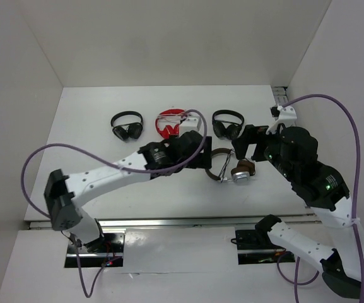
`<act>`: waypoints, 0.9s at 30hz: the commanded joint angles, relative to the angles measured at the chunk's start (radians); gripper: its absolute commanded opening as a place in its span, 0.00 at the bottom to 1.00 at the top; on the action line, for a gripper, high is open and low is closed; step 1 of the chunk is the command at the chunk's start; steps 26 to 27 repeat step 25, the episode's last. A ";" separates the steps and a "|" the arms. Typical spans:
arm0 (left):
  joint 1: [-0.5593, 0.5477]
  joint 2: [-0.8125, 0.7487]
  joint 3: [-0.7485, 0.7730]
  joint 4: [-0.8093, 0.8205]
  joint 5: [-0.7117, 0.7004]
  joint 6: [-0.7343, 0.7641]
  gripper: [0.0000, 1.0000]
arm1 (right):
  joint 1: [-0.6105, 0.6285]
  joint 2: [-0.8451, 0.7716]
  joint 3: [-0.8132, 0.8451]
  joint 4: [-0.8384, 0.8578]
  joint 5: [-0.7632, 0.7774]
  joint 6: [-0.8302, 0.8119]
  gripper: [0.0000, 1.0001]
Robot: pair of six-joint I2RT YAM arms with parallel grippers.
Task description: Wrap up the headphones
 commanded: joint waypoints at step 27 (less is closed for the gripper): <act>-0.091 -1.254 -0.342 -0.833 -0.189 -0.253 1.00 | -0.024 -0.335 0.123 -0.465 0.025 0.067 1.00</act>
